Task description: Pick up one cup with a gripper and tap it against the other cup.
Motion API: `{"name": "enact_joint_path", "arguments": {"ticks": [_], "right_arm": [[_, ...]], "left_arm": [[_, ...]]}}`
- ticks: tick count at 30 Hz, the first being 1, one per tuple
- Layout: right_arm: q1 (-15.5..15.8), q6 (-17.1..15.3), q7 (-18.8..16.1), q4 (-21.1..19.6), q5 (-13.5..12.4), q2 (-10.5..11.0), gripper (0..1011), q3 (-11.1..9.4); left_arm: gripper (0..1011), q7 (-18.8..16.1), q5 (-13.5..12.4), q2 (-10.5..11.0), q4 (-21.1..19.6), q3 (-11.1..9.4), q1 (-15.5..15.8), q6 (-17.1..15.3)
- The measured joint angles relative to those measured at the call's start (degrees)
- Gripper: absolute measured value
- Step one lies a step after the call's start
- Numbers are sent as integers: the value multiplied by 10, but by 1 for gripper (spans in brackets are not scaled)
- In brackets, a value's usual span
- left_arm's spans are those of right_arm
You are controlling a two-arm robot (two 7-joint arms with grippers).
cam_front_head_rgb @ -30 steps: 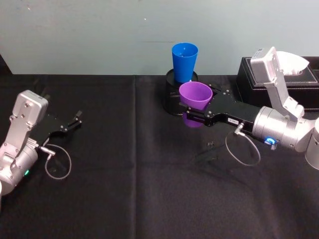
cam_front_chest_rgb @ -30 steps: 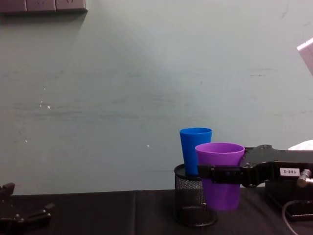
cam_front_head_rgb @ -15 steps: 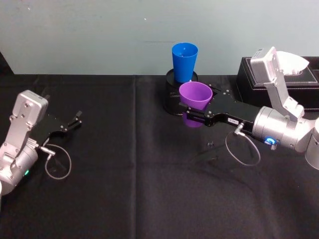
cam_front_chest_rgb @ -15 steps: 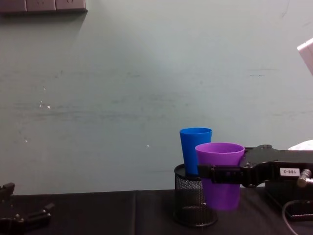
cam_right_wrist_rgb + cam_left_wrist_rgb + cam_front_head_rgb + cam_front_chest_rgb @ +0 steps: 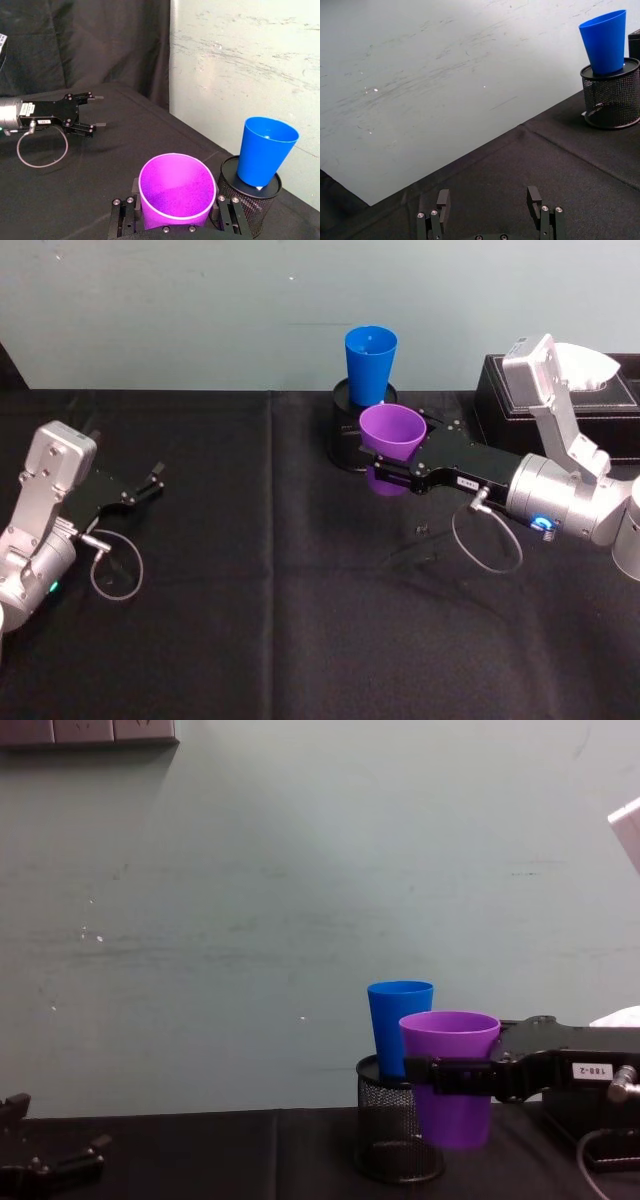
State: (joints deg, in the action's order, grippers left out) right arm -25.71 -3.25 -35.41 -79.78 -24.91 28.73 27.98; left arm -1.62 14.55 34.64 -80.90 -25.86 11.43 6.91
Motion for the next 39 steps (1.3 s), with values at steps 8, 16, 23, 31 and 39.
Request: {"name": "enact_joint_path", "arguments": {"ticks": [8, 16, 23, 31, 39], "right_arm": [[0, 0, 0, 0, 0, 0, 747, 0], [0, 0, 0, 0, 0, 0, 746, 0], [0, 0, 0, 0, 0, 0, 746, 0], [0, 0, 0, 0, 0, 0, 747, 0], [0, 0, 0, 0, 0, 0, 747, 0]], "left_arm": [[1005, 0, 0, 0, 0, 0, 0, 0], [1005, 0, 0, 0, 0, 0, 0, 0], [1005, 0, 0, 0, 0, 0, 0, 0], [1005, 0, 0, 0, 0, 0, 0, 0], [1005, 0, 0, 0, 0, 0, 0, 0]]}}
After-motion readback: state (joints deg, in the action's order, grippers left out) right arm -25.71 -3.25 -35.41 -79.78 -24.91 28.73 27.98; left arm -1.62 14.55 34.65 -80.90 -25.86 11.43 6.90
